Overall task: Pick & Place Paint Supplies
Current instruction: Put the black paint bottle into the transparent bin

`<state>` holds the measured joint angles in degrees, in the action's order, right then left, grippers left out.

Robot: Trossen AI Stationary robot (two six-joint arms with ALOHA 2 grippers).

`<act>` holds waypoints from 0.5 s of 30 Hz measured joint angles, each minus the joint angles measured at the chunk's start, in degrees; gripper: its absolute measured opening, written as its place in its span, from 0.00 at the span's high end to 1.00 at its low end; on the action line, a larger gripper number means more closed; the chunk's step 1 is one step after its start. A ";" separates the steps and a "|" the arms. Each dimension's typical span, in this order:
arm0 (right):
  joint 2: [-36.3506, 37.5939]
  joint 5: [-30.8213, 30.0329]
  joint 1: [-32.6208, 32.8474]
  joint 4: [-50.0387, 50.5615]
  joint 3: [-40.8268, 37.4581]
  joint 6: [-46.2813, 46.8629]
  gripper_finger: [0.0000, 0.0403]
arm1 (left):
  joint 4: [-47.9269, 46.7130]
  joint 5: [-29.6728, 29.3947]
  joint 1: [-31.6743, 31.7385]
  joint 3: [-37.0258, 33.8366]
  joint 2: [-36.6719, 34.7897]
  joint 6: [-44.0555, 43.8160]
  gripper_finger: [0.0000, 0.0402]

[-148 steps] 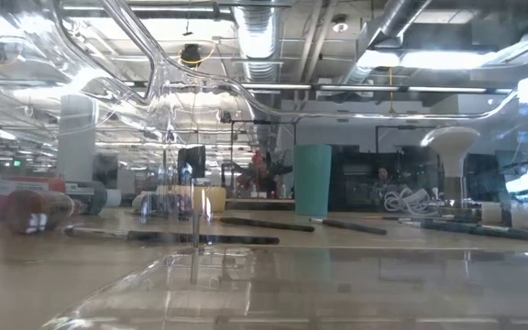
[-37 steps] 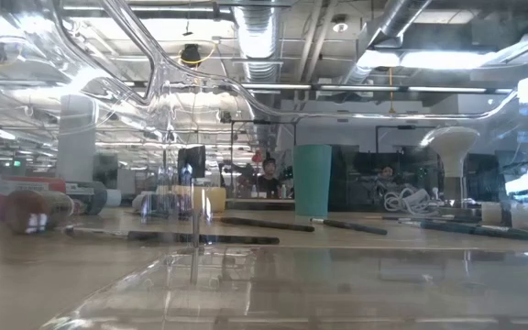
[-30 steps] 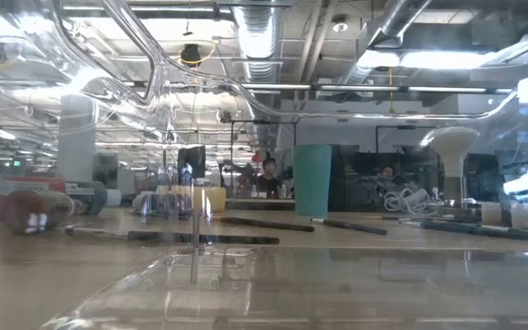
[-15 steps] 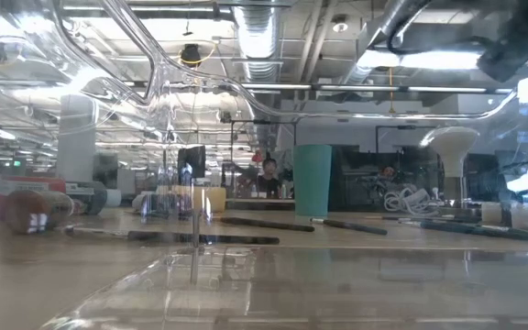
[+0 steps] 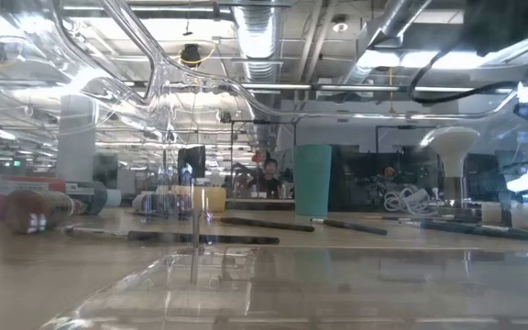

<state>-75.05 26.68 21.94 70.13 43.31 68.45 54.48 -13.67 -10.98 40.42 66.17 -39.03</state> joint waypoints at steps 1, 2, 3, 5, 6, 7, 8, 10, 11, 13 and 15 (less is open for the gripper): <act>0.00 0.04 0.15 -0.94 -0.20 0.15 0.33 | 0.00 -0.02 0.02 0.00 0.00 0.00 1.00; 0.00 0.02 0.21 -1.78 -0.39 0.39 0.33 | 0.00 -0.12 0.04 0.00 0.00 0.02 1.00; 0.00 -0.03 0.17 -2.22 -0.53 0.44 0.33 | 0.00 -0.41 0.11 0.00 0.00 0.03 1.00; -0.23 -0.40 0.17 -2.07 -0.65 0.58 0.33 | 0.00 -0.50 0.13 0.00 0.00 0.10 1.00; -0.38 -0.50 0.17 -2.13 -0.92 0.59 0.33 | 0.00 -0.53 0.13 0.00 0.00 0.14 1.00; -0.42 -0.62 0.17 -2.26 -1.29 0.59 0.33 | 0.00 -0.82 0.13 0.00 0.00 0.16 1.00; -0.40 -0.61 0.17 -2.52 -1.79 0.59 0.33 | 0.00 -1.12 0.13 0.00 0.00 0.20 1.00; -0.39 -0.59 0.17 -5.00 -3.20 0.61 0.33 | 0.00 -1.35 0.13 0.00 0.00 0.20 1.00; -0.39 -0.18 0.17 -6.39 -4.02 0.63 0.33 | 0.00 -1.40 0.13 0.00 0.00 0.20 1.00; -0.39 0.65 0.17 -7.28 -5.02 0.83 0.33 | -0.01 -1.40 0.13 0.00 0.00 0.20 1.00; -0.39 0.67 0.17 -8.00 -5.24 0.92 0.33 | 0.00 -1.39 0.13 0.00 0.00 0.20 1.00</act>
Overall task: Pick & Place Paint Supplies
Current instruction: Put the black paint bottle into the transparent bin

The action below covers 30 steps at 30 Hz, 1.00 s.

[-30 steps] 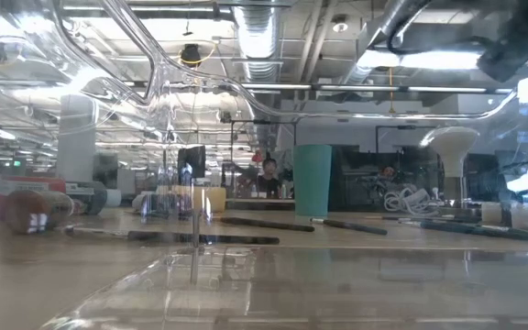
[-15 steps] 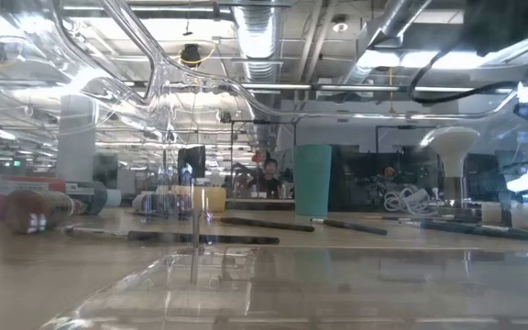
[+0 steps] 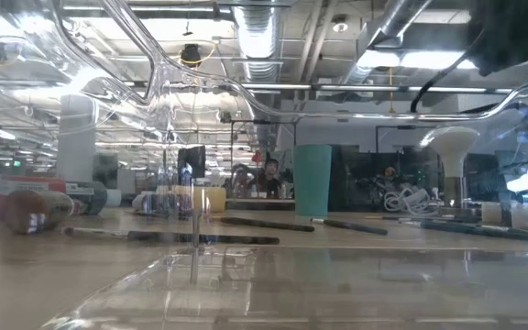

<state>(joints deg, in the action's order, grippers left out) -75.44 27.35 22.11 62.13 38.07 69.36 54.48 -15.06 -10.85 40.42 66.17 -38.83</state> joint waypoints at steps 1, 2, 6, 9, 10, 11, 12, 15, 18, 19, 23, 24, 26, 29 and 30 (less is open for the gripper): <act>0.00 0.02 0.00 -0.07 0.02 0.11 0.33 | 0.00 0.00 0.00 0.00 0.00 0.00 1.00; 0.00 0.02 -0.05 -0.05 0.02 0.13 0.33 | 0.00 0.01 0.00 0.00 0.00 0.00 1.00; 0.00 0.02 -0.07 -0.14 0.01 0.14 0.33 | 0.00 0.01 0.00 0.00 0.00 0.00 1.00; 0.00 0.00 -0.07 -0.31 0.01 0.60 0.34 | 0.00 0.01 0.00 0.00 0.00 1.04 1.00; 0.00 0.00 -0.07 -0.32 0.01 0.82 0.34 | 0.00 0.01 0.00 0.00 0.00 1.09 1.00; 0.00 0.00 -0.07 -0.33 0.00 1.05 0.35 | 0.00 0.01 0.00 0.00 0.00 1.09 1.00; 0.00 0.00 -0.07 -0.39 0.02 1.18 0.36 | -0.01 0.01 0.00 0.00 0.00 1.09 1.00; 0.00 -0.02 -0.07 -0.51 0.00 1.18 0.41 | -0.01 0.01 0.00 0.00 0.00 1.09 1.00; 0.00 -0.07 -0.07 -0.56 0.02 1.18 0.48 | 0.00 0.02 0.00 0.00 0.00 1.09 1.00; 0.00 -0.07 -0.07 -0.73 0.02 1.18 0.50 | -0.01 0.02 0.00 0.00 -0.01 1.09 1.00; 0.00 -0.09 -0.07 -1.30 0.02 1.18 0.60 | 0.00 0.03 0.00 0.00 -0.02 1.09 1.00; 0.00 -0.05 -0.07 -1.32 0.02 1.18 0.62 | 0.00 0.03 0.00 0.00 0.00 1.07 1.00; 0.00 0.00 -0.07 -1.32 0.02 1.18 0.66 | 0.00 0.03 0.00 0.00 0.00 1.07 1.00; 0.00 0.00 -0.06 -1.32 0.02 1.18 0.67 | 0.00 0.05 0.00 0.00 0.00 1.04 1.00; 0.00 0.00 -0.04 -1.32 0.02 1.18 0.66 | 0.00 0.05 0.00 0.00 0.00 1.03 1.00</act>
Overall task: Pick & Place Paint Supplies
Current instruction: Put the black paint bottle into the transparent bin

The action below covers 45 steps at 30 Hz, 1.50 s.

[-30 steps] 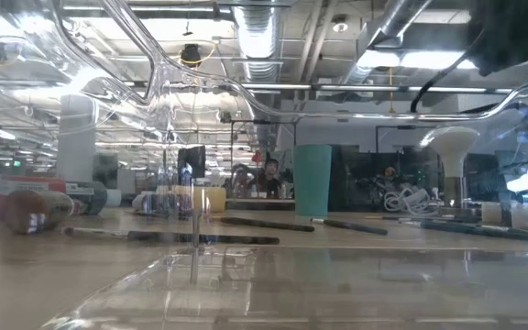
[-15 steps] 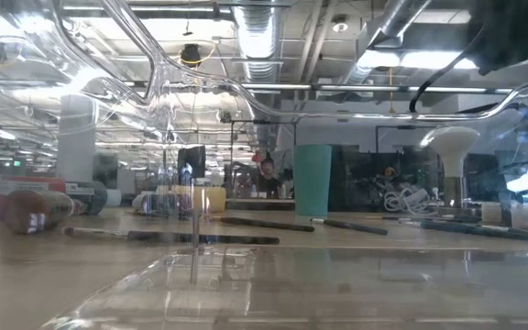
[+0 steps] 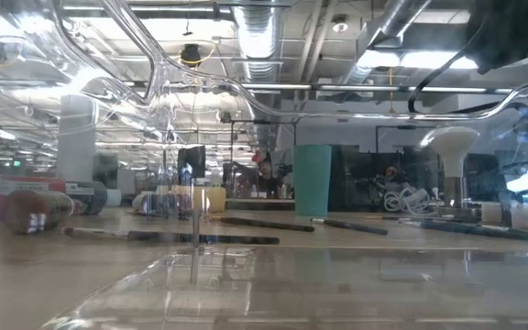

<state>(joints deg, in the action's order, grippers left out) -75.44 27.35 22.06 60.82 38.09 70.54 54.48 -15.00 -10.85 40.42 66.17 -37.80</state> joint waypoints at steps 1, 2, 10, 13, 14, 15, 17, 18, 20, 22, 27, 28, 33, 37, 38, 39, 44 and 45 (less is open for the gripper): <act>0.00 0.00 0.00 0.00 0.00 0.00 0.64 | 0.00 0.00 0.00 0.00 0.00 0.00 1.00; 0.00 0.00 0.00 -0.02 0.00 0.00 0.62 | 0.00 0.00 0.00 0.00 0.00 -0.02 1.00; 0.00 0.24 0.50 -0.03 0.00 -0.45 0.63 | 0.00 0.02 0.00 0.00 0.00 -0.15 1.00; 0.00 1.33 1.22 -0.04 0.00 -0.66 0.68 | 0.00 0.04 -0.02 0.00 0.00 -0.15 1.00; 0.00 1.51 1.52 -0.07 0.00 -0.63 0.68 | -0.01 0.06 -0.02 0.00 0.00 -0.15 1.00; 0.00 1.58 1.74 -0.05 0.00 -0.62 0.68 | -0.02 0.09 -0.02 0.00 -0.02 -0.15 1.00; 0.00 1.99 2.25 -0.07 0.00 -0.61 0.68 | -0.02 0.15 -0.02 0.00 0.00 -0.09 1.00; 0.00 2.34 2.41 -0.04 0.00 -0.60 0.68 | -0.02 0.17 -0.02 0.00 0.00 -0.05 1.00; 0.00 2.75 2.74 0.03 0.17 -0.59 0.67 | -0.02 0.16 -0.02 0.00 0.00 -0.02 1.00; 0.02 2.78 3.06 0.20 0.83 -0.60 0.65 | -0.02 0.15 -0.02 0.00 0.00 0.00 1.00; 0.02 2.78 3.04 0.39 3.39 -1.35 0.66 | -0.04 0.15 -0.02 0.00 0.00 0.31 1.00; 0.02 2.78 3.04 0.39 4.03 -1.56 0.68 | -0.04 0.13 -0.02 0.00 0.00 0.32 1.00; 0.02 2.72 3.04 0.44 7.39 -2.16 0.68 | -0.09 0.09 -0.02 0.00 0.00 0.46 1.00; 0.02 2.35 2.34 1.89 10.34 -3.86 0.68 | -0.19 0.00 -0.02 0.00 0.00 0.48 1.00; 0.02 2.03 2.00 2.70 11.13 -4.47 0.68 | -0.26 0.00 -0.02 0.00 0.00 0.50 1.00; 0.02 1.46 1.61 3.68 11.97 -5.05 0.68 | -0.29 0.00 -0.02 0.00 0.00 0.50 1.00; 0.02 -1.02 -0.85 7.96 16.86 -8.48 0.67 | -0.48 0.00 -0.02 0.00 0.00 0.50 1.00; 0.02 -1.67 -1.34 8.13 17.95 -9.02 0.67 | -0.50 0.02 -0.02 0.00 0.00 0.50 1.00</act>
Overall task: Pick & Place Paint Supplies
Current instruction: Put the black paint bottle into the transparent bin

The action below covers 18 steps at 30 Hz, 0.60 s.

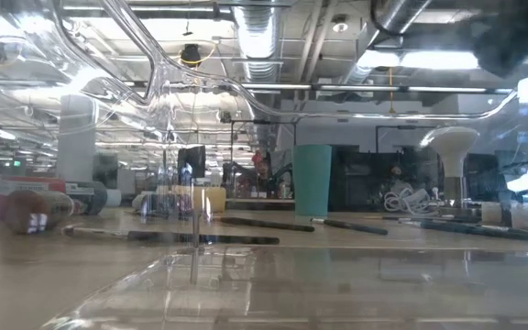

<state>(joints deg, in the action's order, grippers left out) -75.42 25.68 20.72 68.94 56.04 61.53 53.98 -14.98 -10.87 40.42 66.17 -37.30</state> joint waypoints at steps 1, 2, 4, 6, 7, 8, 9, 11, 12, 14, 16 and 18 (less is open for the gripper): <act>0.00 -0.48 -0.52 -0.03 1.17 -0.44 0.67 | 0.00 0.00 0.00 0.00 0.00 0.00 1.00; 0.00 -0.74 -1.06 -0.15 2.44 -0.69 0.67 | -0.02 0.00 0.00 0.00 0.00 0.00 1.00; 0.00 -2.01 -2.00 -0.36 5.13 -1.72 0.68 | -0.04 0.00 -0.13 0.00 0.00 0.00 1.00; 0.02 -3.32 -2.94 -0.72 8.03 -2.32 0.68 | -0.07 0.00 -0.34 0.00 -0.02 0.00 1.00; 0.02 -3.90 -3.49 -1.00 9.39 -2.76 0.68 | -0.12 0.02 -0.42 0.00 0.00 0.00 1.00; 0.02 -4.71 -3.88 -1.44 10.81 -3.20 0.68 | -0.15 0.04 -0.44 0.00 0.00 0.00 1.00; 0.02 -5.60 -4.22 -2.24 12.13 -3.54 0.68 | -0.20 0.05 -0.44 0.00 0.00 0.00 1.00; 0.02 -6.97 -4.74 -3.73 14.63 -4.07 0.68 | -0.24 0.07 -0.44 0.00 -0.02 0.00 1.00; 0.02 -7.52 -4.91 -4.74 15.78 -4.67 0.68 | -0.23 0.07 -0.44 0.00 -0.01 0.00 1.00; 0.02 -8.26 -5.06 -8.27 17.55 -5.51 0.68 | -0.23 0.04 -0.43 0.00 0.00 0.00 1.00; 0.02 -9.14 -4.86 -12.71 18.70 -6.23 0.68 | -0.24 0.04 -0.57 0.00 0.00 -0.02 1.00; 0.02 -10.42 -4.25 -17.05 19.34 -6.66 0.68 | -0.22 0.02 -1.07 0.00 -0.02 -0.02 1.00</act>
<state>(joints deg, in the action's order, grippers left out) -75.40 15.26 16.47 51.89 75.37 54.87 53.76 -14.96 -11.94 40.42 66.15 -37.32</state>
